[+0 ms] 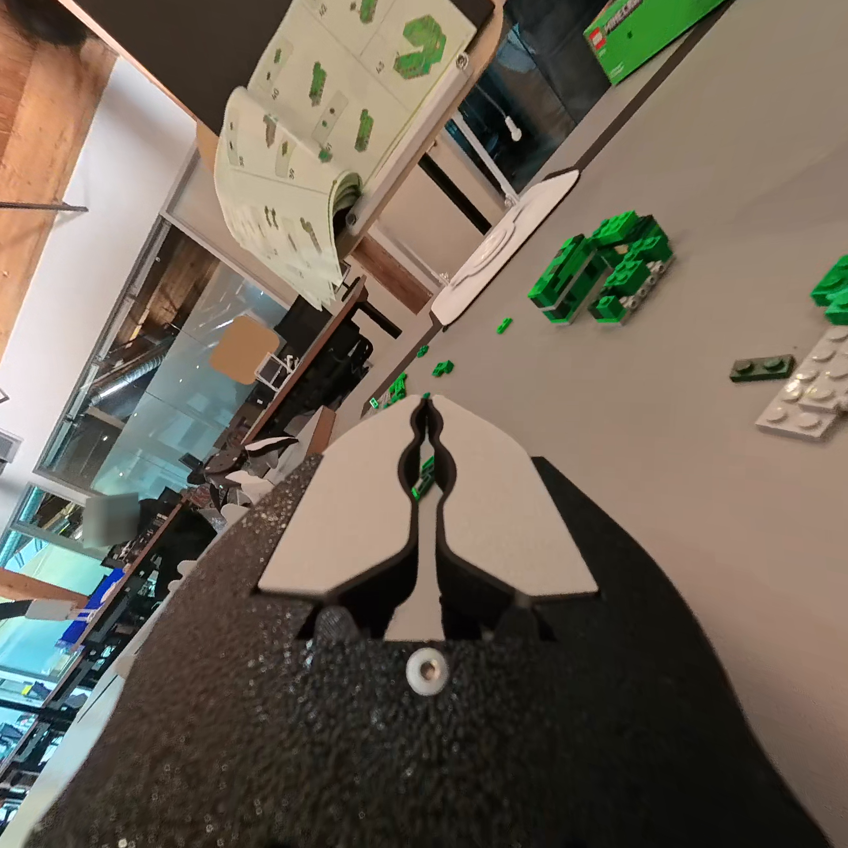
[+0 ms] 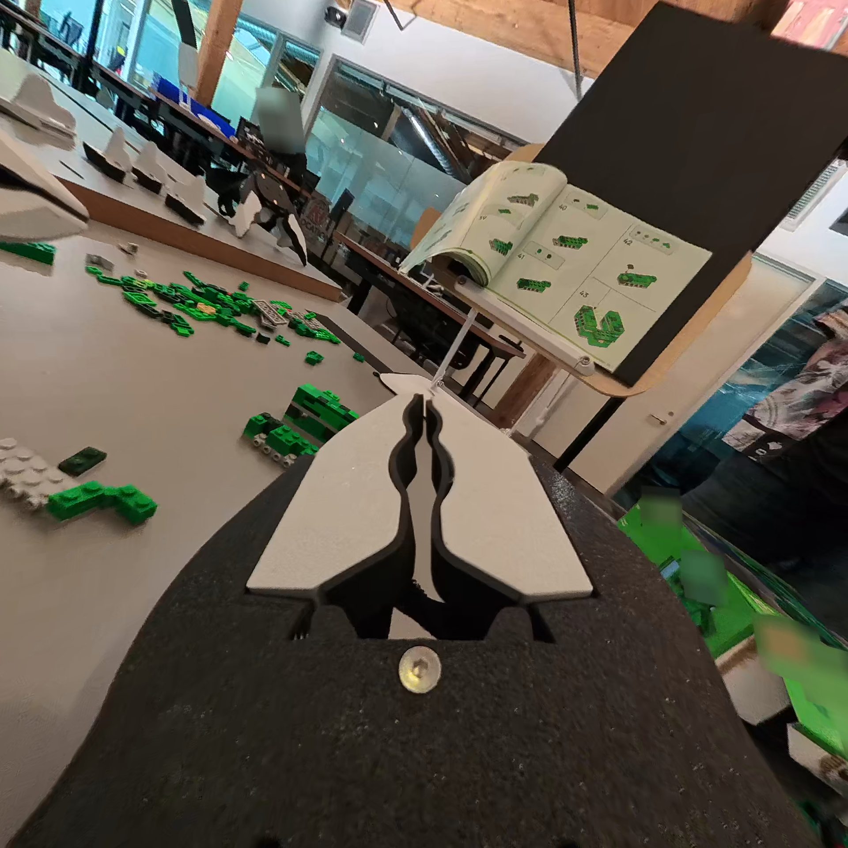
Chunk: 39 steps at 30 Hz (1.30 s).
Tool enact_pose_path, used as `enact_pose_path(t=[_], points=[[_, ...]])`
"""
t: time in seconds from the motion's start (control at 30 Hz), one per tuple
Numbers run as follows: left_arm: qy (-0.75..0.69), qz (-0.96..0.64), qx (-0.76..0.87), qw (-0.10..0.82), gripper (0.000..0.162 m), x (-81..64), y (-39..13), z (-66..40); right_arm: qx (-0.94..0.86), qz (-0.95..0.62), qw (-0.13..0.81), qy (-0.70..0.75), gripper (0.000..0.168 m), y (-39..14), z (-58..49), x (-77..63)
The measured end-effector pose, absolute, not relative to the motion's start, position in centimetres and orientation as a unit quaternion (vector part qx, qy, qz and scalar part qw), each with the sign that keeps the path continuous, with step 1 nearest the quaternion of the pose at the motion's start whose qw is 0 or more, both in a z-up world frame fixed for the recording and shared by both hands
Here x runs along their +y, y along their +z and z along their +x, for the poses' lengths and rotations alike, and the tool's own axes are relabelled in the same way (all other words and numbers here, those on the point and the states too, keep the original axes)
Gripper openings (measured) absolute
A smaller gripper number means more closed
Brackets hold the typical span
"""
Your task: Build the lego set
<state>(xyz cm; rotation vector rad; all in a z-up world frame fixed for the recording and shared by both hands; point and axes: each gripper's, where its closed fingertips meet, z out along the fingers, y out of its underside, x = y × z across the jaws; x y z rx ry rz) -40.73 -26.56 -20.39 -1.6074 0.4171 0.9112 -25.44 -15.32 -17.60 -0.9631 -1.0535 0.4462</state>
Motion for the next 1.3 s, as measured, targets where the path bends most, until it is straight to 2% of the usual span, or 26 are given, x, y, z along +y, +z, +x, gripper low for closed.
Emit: enact_pose_path(t=[0.23,0.5,0.63,1.03,1.3], points=[[0.399,-0.705,0.195,0.554,0.000,-26.0,-21.5,-40.9,-0.439,-0.468,0.725,0.253,0.000,-17.3,-24.0,-14.2],[0.364,-0.653,0.188,0.637,0.000,-26.4,-18.8,-39.2,-0.431,-0.484,0.713,0.267,0.000,-17.4,-25.0,-13.1],[0.333,-0.653,0.127,0.668,0.000,-24.9,-17.9,-40.5,-0.415,-0.497,0.724,0.237,0.000,-17.2,-26.0,-10.8],[0.319,-0.660,0.079,0.676,0.000,-16.4,-17.8,-46.0,-0.378,-0.489,0.756,0.216,0.000,-16.0,-26.8,-5.8],[0.237,-0.647,0.100,0.718,0.000,-16.8,-16.9,-44.1,-0.417,-0.485,0.729,0.243,0.000,-16.8,-28.8,-4.6]])
